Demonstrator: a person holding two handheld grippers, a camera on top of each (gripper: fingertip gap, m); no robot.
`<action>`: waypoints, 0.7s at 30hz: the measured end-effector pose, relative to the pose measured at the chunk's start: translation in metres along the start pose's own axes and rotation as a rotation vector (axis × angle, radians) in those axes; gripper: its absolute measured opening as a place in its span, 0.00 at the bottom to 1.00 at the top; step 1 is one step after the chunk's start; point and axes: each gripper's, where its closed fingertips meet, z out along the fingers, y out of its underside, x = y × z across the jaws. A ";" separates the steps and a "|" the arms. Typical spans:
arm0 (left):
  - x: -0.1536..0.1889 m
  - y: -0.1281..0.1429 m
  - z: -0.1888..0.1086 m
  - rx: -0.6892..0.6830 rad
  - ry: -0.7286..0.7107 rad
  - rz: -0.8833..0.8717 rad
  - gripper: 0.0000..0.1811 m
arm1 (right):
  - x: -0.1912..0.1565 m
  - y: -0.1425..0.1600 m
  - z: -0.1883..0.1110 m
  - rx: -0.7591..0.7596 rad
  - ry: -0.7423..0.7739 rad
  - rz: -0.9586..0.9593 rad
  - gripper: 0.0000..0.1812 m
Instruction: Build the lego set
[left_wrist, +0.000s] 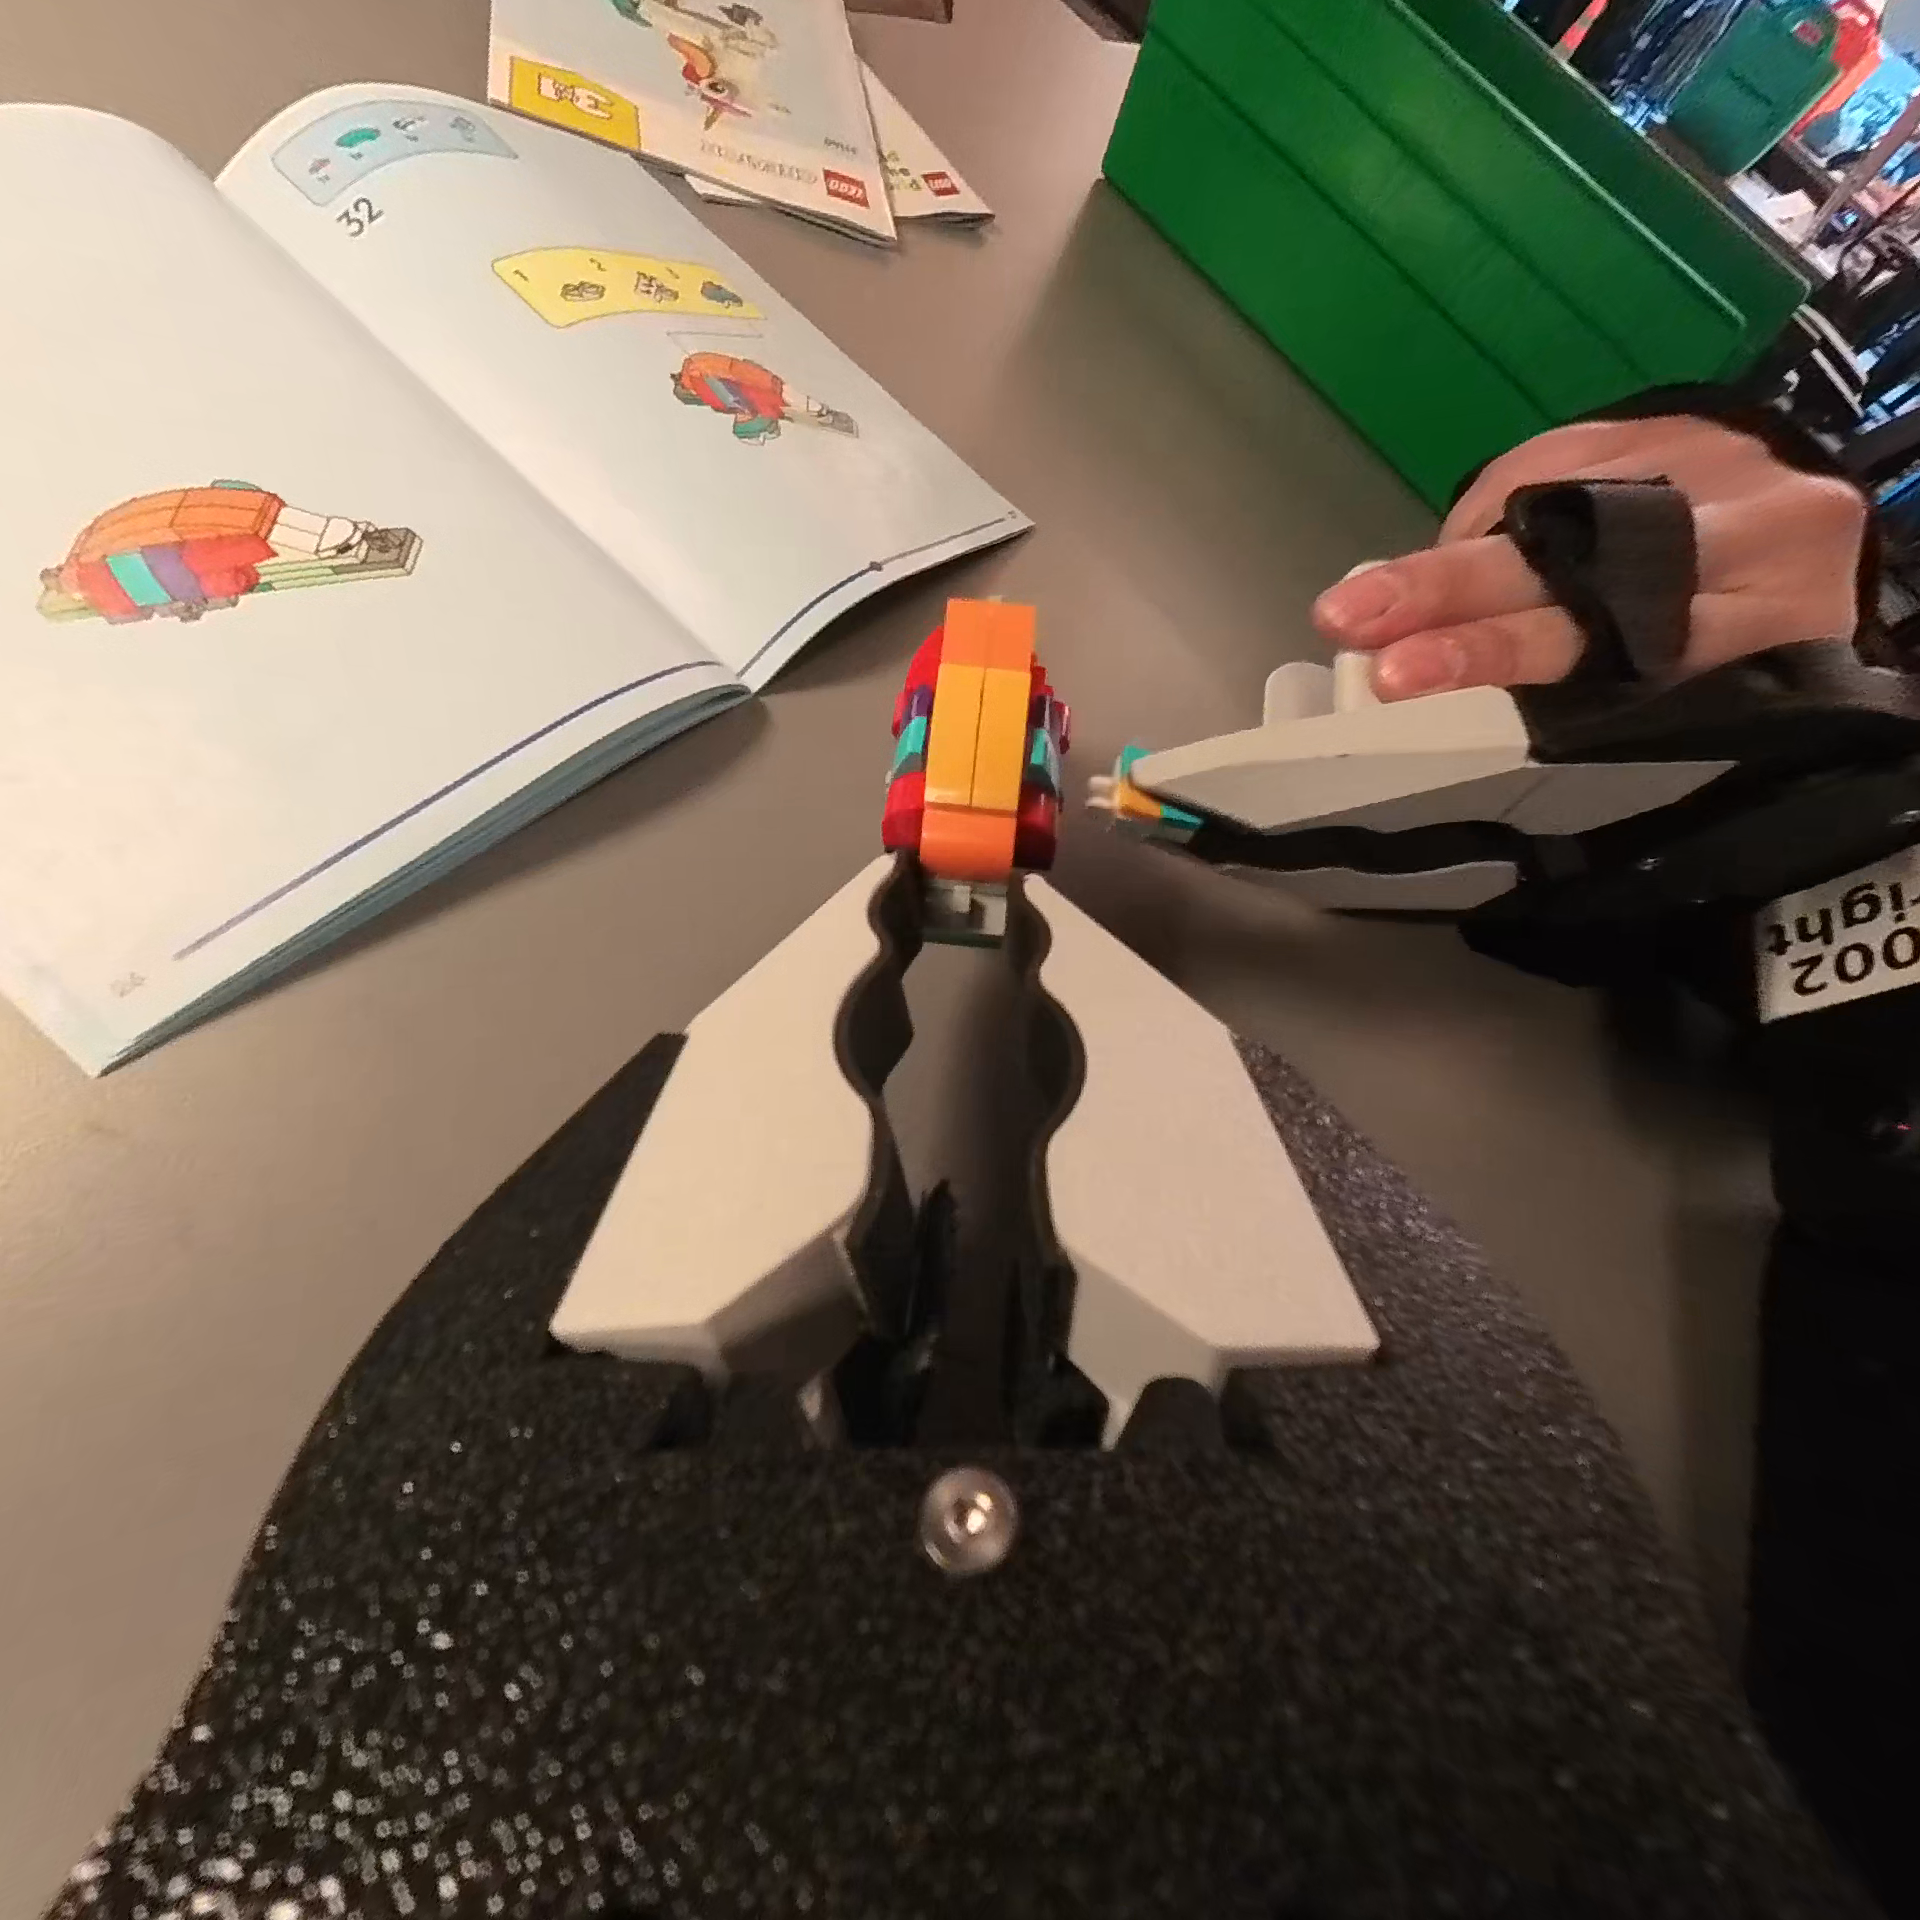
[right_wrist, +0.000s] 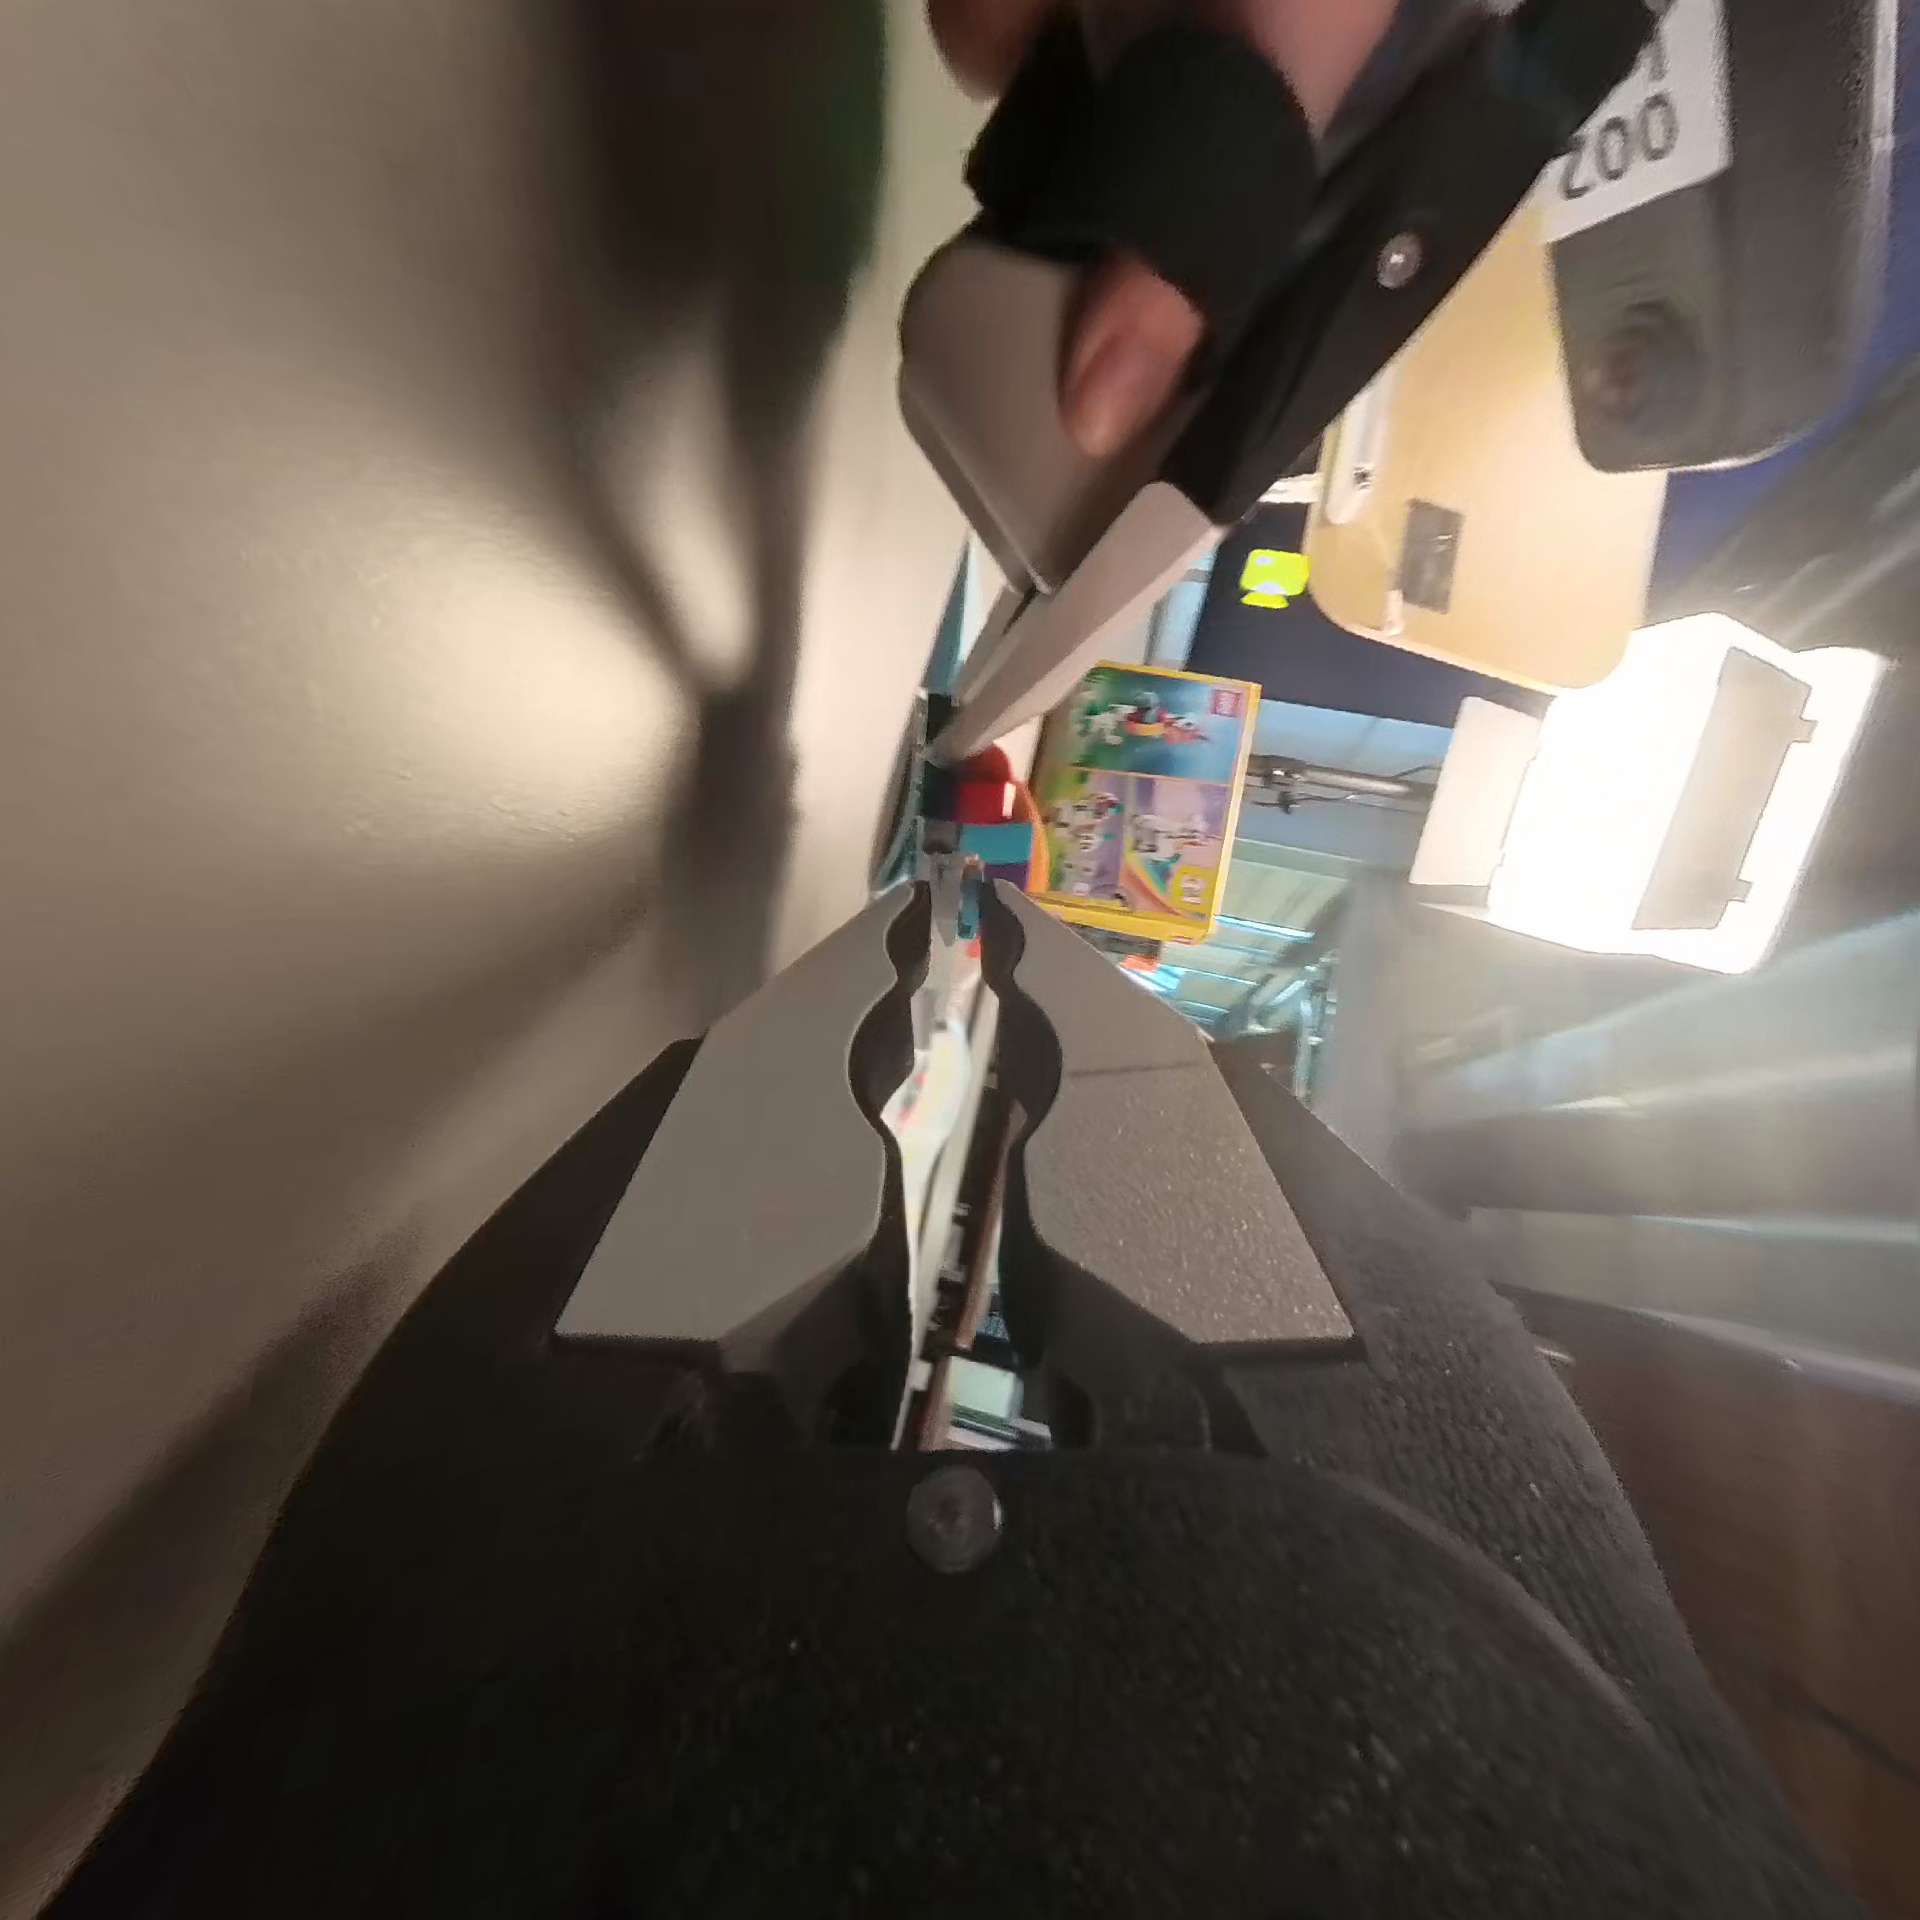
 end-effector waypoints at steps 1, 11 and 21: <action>0.001 0.000 0.000 0.003 0.003 -0.002 0.08 | -0.001 0.000 0.001 0.001 -0.006 0.003 0.04; 0.000 0.003 0.001 -0.015 -0.025 0.022 0.08 | -0.005 0.002 0.004 -0.011 -0.028 -0.004 0.04; 0.001 0.005 0.004 -0.022 -0.002 -0.050 0.08 | -0.011 0.000 0.004 0.004 -0.060 0.021 0.04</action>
